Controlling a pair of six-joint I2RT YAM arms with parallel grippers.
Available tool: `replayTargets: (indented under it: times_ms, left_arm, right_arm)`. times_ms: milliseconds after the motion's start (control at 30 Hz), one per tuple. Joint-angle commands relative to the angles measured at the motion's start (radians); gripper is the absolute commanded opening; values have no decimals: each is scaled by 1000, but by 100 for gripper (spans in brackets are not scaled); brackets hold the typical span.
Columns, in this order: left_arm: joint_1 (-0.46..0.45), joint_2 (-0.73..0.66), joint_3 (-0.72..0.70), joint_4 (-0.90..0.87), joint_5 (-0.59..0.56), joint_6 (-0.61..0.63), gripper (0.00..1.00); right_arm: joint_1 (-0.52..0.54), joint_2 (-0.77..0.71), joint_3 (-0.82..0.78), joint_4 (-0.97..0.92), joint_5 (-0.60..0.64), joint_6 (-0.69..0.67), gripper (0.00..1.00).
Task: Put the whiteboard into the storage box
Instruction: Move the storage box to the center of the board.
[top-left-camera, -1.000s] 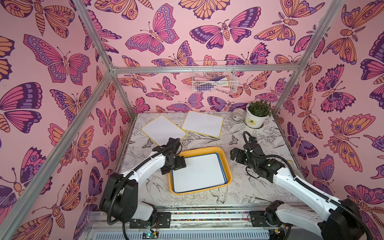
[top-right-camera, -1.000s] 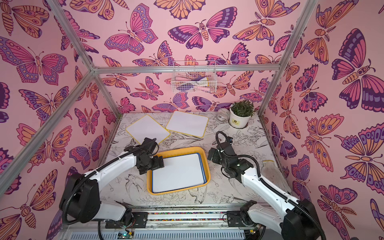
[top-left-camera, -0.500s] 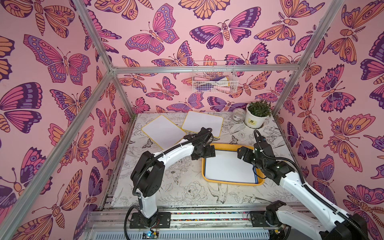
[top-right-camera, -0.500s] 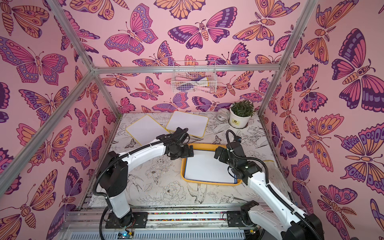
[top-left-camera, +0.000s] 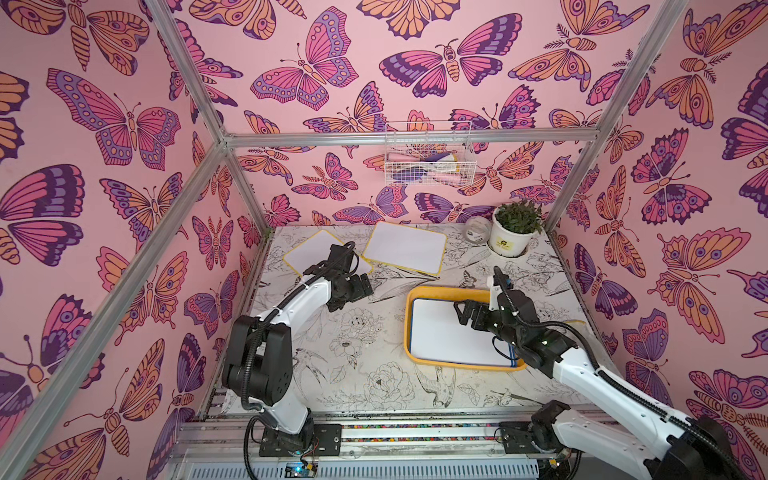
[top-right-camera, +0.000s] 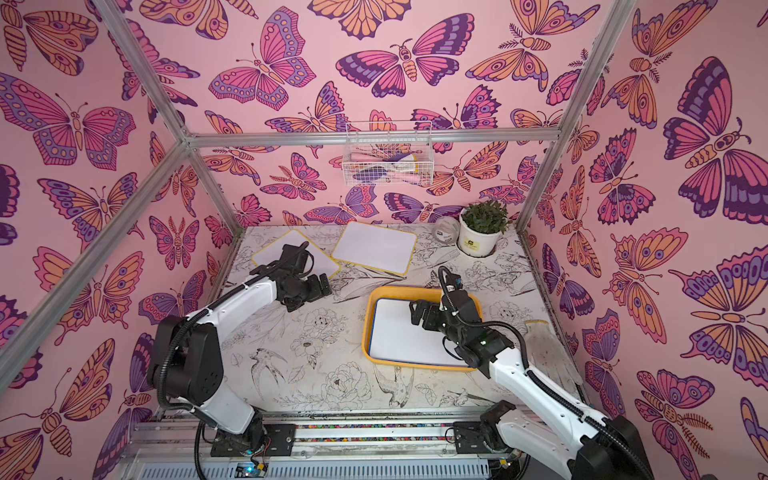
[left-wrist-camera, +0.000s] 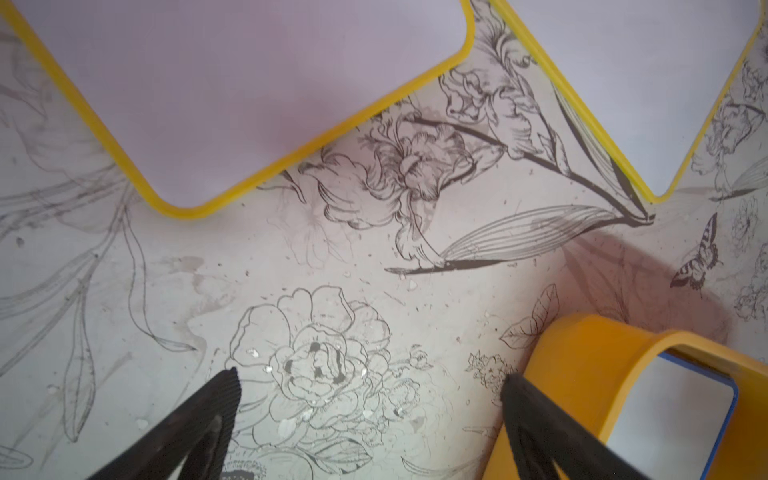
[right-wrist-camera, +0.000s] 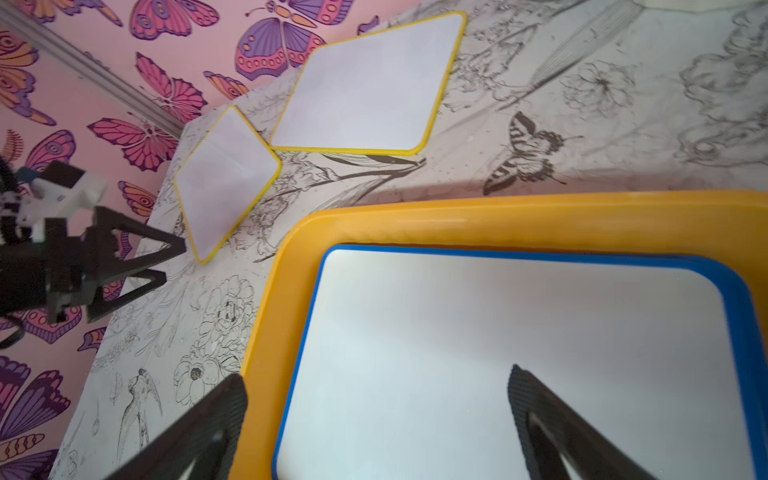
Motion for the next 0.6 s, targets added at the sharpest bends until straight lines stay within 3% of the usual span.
replayTargets:
  times_ms: [0,567]
  left_arm:
    - [41,82,61,24,11,42,100]
    - [118,348,246,-24,49,14,99]
  right_arm:
    - [82,40,28,56,48,-60,100]
    - [111,115,69,67,57,-86,99]
